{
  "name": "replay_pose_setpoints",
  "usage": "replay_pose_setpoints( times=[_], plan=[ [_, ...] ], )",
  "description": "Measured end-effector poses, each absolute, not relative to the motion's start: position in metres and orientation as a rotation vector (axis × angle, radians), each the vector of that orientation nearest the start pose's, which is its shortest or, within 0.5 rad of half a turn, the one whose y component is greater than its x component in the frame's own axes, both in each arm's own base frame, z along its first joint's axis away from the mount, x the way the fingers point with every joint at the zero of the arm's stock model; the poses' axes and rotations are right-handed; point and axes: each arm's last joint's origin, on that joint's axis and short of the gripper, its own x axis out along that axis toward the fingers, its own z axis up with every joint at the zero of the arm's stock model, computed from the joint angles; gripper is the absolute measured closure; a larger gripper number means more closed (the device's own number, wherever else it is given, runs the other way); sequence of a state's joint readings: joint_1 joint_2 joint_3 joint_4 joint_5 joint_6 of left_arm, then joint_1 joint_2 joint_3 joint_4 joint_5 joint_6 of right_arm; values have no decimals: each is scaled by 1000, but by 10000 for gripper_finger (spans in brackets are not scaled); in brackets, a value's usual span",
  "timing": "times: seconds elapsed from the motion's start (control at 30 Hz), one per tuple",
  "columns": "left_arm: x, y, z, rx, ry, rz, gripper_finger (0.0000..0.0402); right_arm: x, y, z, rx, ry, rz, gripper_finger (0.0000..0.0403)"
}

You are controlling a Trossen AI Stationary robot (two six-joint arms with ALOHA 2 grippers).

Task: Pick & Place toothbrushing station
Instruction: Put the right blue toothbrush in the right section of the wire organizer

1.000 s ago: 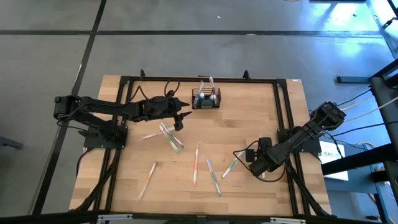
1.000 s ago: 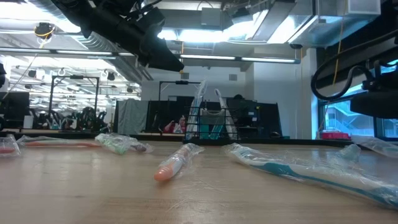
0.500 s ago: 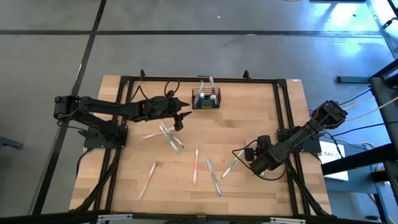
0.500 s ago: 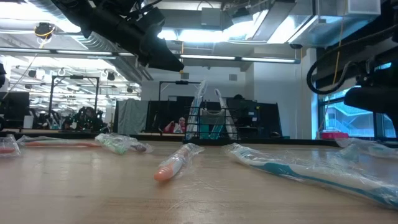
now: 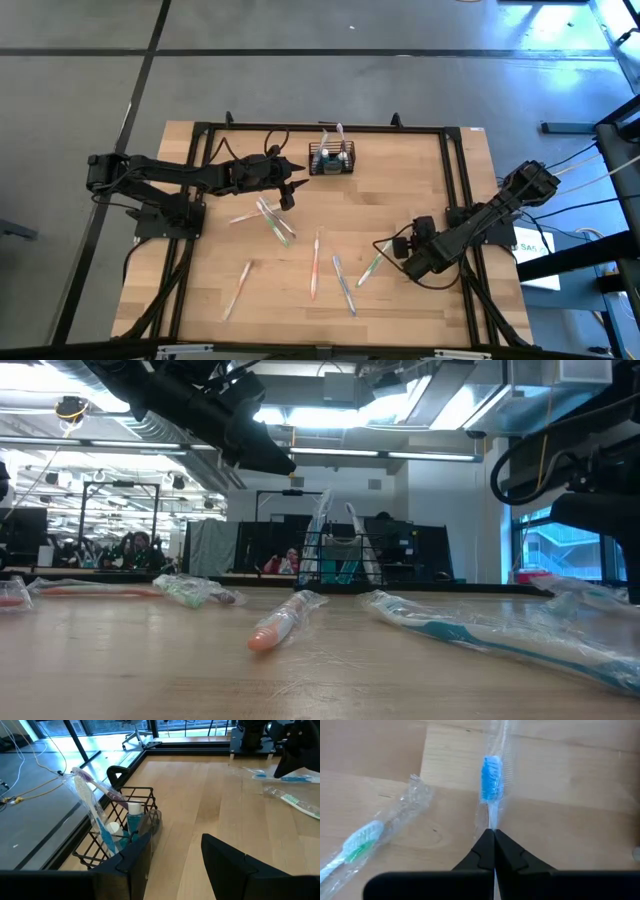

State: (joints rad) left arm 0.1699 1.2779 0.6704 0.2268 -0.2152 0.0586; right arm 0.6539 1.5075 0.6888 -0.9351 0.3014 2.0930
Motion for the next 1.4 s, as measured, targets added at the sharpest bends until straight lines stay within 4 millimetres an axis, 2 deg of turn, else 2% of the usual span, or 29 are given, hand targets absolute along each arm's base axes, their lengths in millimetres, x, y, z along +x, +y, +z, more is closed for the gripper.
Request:
replay_pose_setpoints(
  times=[0.33, 0.57, 0.87, 1.4],
  plan=[
    [263, 51, 230, 65, 394, 369, 233, 161, 111, 139, 804, 980, -1210, 402],
    [265, 50, 223, 42, 429, 291, 233, 160, 106, 155, 805, 858, -1125, 403],
    [266, 50, 221, 39, 438, 290, 233, 158, 99, 173, 771, 709, -1038, 403],
    [266, 50, 221, 39, 437, 291, 233, 166, 66, 197, 668, 516, -1033, 403]
  ],
)
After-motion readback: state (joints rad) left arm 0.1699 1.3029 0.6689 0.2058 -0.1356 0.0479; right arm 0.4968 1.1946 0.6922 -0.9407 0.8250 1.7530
